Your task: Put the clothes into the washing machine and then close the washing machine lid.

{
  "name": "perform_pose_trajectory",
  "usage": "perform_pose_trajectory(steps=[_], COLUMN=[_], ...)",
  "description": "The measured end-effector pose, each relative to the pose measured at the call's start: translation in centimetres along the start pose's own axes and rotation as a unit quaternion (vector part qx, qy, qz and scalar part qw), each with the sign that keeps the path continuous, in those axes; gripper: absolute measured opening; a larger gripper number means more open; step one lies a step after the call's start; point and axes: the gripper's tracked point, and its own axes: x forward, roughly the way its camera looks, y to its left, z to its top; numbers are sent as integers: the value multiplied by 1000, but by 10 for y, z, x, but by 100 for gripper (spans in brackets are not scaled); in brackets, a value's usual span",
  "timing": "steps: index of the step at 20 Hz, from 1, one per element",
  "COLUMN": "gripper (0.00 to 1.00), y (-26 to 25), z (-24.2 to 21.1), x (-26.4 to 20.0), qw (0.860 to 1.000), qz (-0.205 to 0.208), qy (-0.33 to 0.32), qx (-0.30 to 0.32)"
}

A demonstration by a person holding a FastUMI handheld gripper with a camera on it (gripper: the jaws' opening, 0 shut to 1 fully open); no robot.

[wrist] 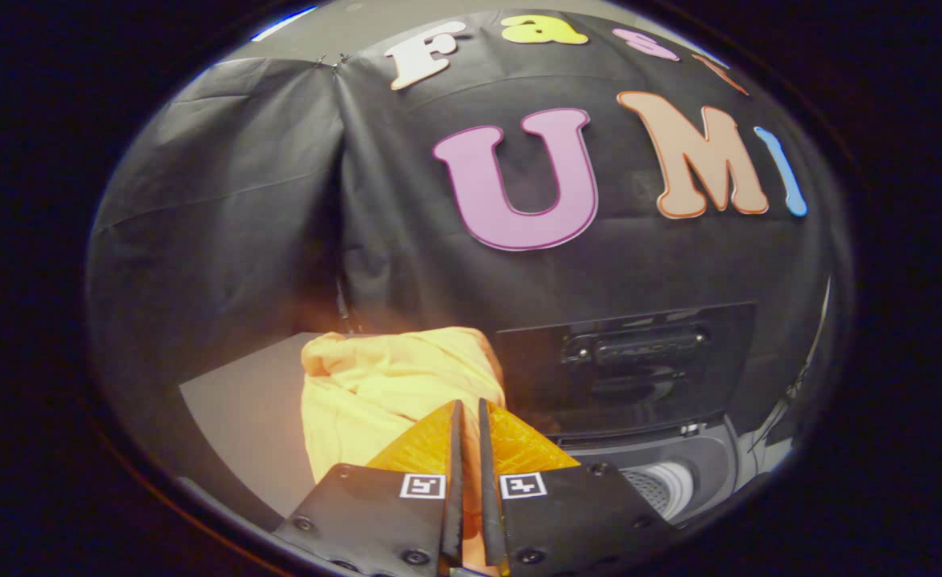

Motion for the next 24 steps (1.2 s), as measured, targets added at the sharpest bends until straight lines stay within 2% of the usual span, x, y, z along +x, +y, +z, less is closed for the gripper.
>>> perform_pose_trajectory(steps=[4,8,10,15,24], gripper=[11,10,10,20,33], y=[-54,-79,-83,-85,-84], z=[4,-18,-27,-27,0], x=[11,20,20,28,50], qw=[998,996,996,996,996], qz=[-62,-83,-86,-89,-92], qy=[-3,16,22,18,-2], qx=[-2,22,31,25,10])
